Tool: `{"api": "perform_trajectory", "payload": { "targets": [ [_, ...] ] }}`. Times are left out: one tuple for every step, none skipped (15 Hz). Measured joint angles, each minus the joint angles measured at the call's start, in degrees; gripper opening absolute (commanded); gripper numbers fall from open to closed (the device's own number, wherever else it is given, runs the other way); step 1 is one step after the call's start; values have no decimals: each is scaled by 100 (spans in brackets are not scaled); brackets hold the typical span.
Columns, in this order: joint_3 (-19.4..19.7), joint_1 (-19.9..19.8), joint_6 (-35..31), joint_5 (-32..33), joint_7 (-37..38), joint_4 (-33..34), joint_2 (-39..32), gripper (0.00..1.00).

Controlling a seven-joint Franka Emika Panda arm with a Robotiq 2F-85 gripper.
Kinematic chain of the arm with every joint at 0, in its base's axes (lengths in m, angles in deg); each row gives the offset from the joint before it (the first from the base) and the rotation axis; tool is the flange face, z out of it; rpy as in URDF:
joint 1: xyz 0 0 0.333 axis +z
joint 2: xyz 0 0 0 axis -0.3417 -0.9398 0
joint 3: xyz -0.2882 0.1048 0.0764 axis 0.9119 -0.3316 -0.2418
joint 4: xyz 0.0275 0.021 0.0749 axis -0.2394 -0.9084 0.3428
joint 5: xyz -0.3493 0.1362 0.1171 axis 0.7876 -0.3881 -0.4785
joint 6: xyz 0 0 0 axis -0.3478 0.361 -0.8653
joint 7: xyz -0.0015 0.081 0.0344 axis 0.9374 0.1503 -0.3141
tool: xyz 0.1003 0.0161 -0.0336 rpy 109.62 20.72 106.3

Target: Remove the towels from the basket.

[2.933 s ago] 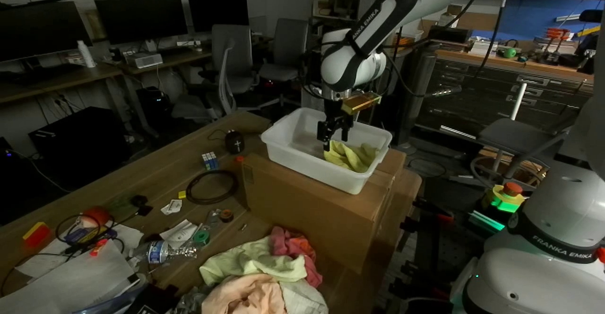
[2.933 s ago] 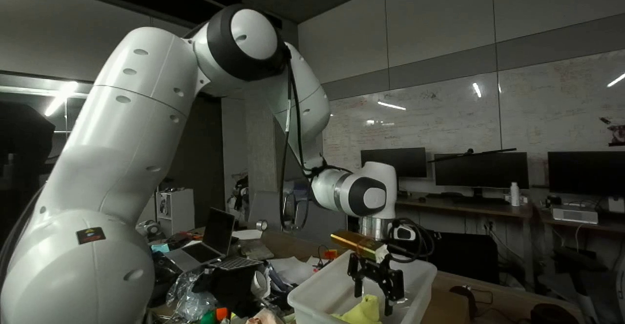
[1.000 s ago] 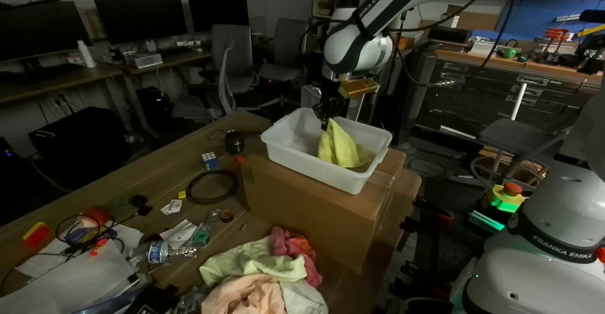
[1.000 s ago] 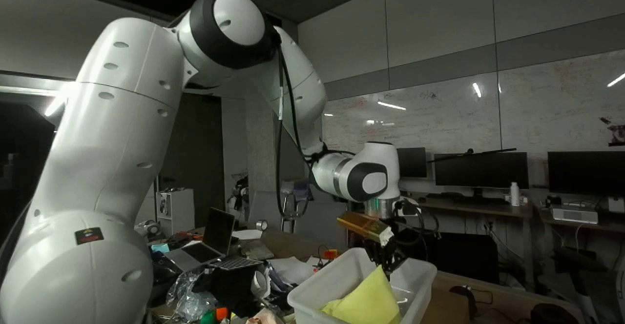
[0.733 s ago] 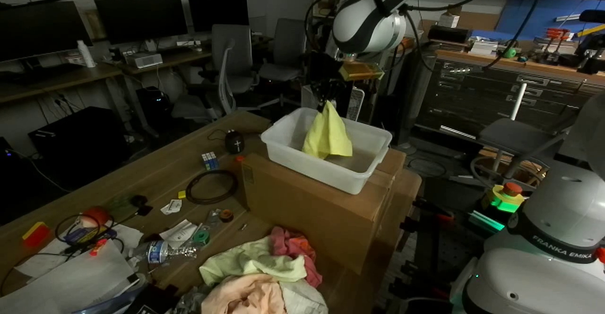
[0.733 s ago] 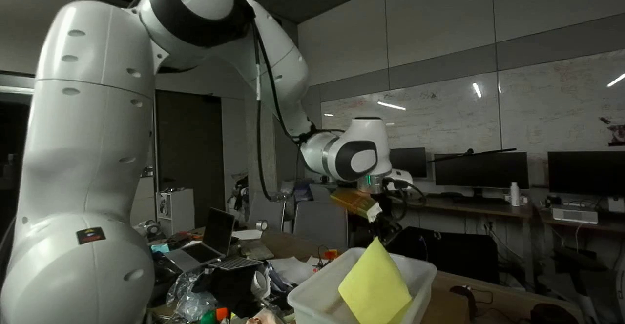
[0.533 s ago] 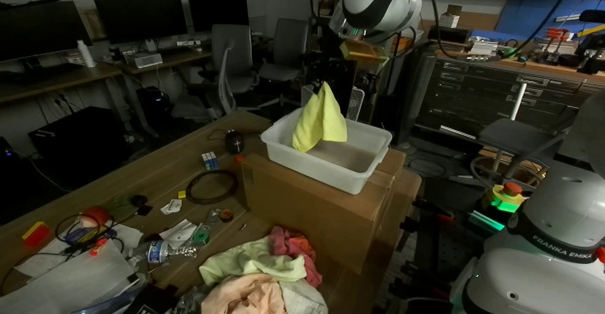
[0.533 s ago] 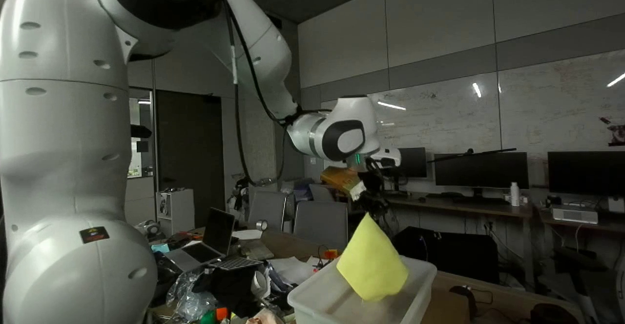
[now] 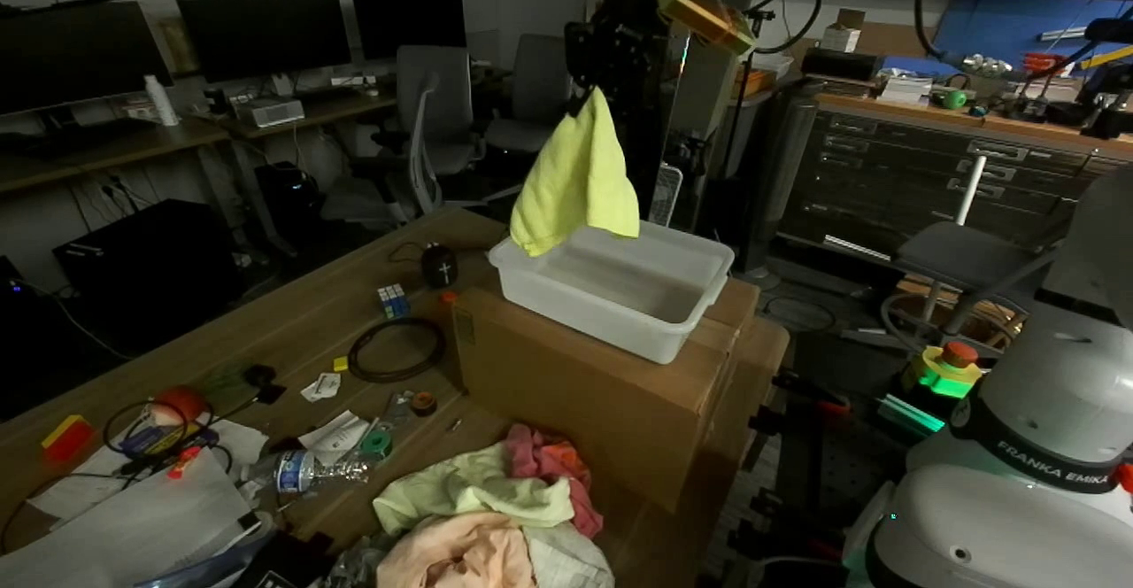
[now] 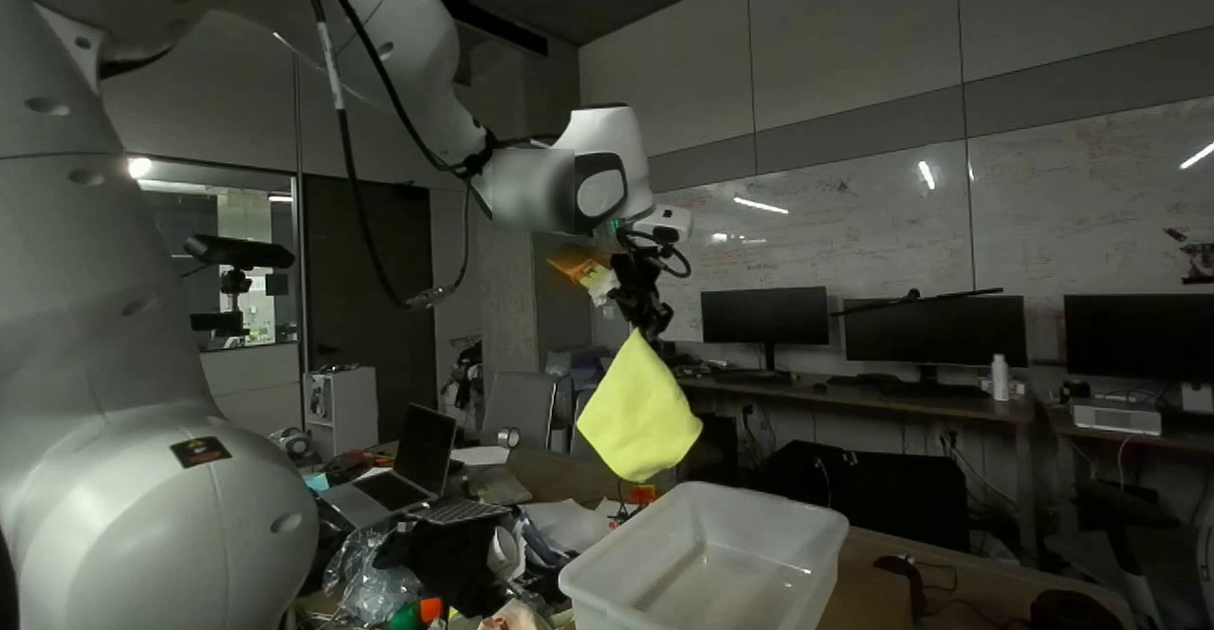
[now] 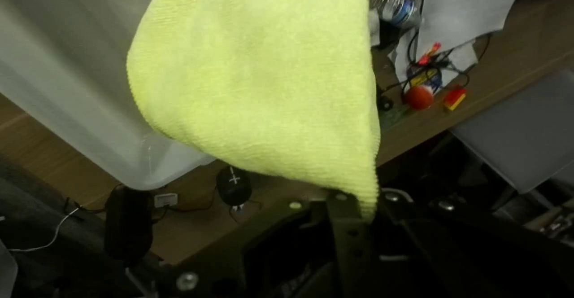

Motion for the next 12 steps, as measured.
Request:
{"api": "perform_trajectory", "payload": {
  "targets": [
    [-95, 88, 249, 56, -24, 0, 49, 2],
    [-201, 186, 499, 115, -38, 1, 73, 2],
    [-319, 282, 719, 197, -43, 2, 76, 2],
    [-447, 374, 933, 296, -41, 2, 69, 2],
    [-580, 460, 1130, 410, -38, 5, 52, 2],
    [-716, 536, 1301, 550, -33, 9, 21, 2],
    [-850, 603, 1432, 705, -32, 20, -30, 2],
    [-971, 661, 1477, 846, -29, 30, -100, 2],
    [-1078, 709, 1449, 964, -6, 52, -186, 2],
    [-1163, 740, 1309, 1061, 54, 73, -278, 2],
    [-1230, 748, 1024, 1158, 179, 87, -374, 2],
    [-1270, 748, 641, 1231, 361, 90, -475, 2]
  ]
}}
